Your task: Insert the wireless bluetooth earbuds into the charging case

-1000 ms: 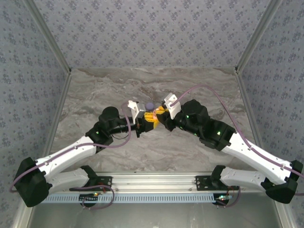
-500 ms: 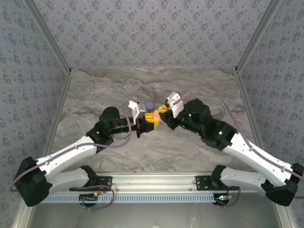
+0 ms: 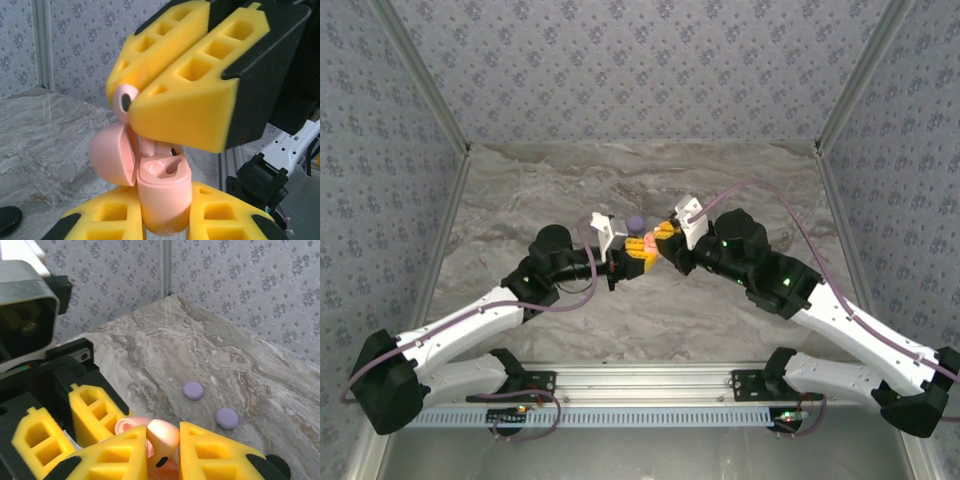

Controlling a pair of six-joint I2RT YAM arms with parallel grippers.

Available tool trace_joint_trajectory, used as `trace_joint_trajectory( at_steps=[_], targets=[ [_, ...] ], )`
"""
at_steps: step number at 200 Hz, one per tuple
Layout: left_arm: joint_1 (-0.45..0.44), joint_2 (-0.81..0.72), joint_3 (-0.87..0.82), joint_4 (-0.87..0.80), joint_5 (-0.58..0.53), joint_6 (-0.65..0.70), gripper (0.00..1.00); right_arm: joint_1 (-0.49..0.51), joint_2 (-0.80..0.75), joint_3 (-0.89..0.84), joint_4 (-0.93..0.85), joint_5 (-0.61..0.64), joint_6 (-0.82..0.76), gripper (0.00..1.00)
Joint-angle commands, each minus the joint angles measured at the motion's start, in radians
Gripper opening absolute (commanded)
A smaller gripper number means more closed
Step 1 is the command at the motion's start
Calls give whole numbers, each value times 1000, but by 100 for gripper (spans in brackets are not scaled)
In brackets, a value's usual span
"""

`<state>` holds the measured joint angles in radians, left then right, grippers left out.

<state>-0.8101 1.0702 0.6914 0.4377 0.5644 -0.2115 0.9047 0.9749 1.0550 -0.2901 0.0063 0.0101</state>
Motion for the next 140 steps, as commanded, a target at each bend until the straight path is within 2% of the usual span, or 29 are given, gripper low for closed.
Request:
trace_joint_trajectory(
  at_steps=[1,93,125,140],
  targets=[
    [-2,4,43,94,7,-6,0,0,-15,-14,-11,-59,7,21],
    [-4,-4,37,94,3,-5,0,2,-2,-24,-10,-65,7,21],
    [-4,-3,35,95,2,-4,0,-1,-6,-12,-15,-81,14,28],
    [-3,-3,34,95,-1,0,0,-4,-9,12,-22,-99,23,39]
  ],
)
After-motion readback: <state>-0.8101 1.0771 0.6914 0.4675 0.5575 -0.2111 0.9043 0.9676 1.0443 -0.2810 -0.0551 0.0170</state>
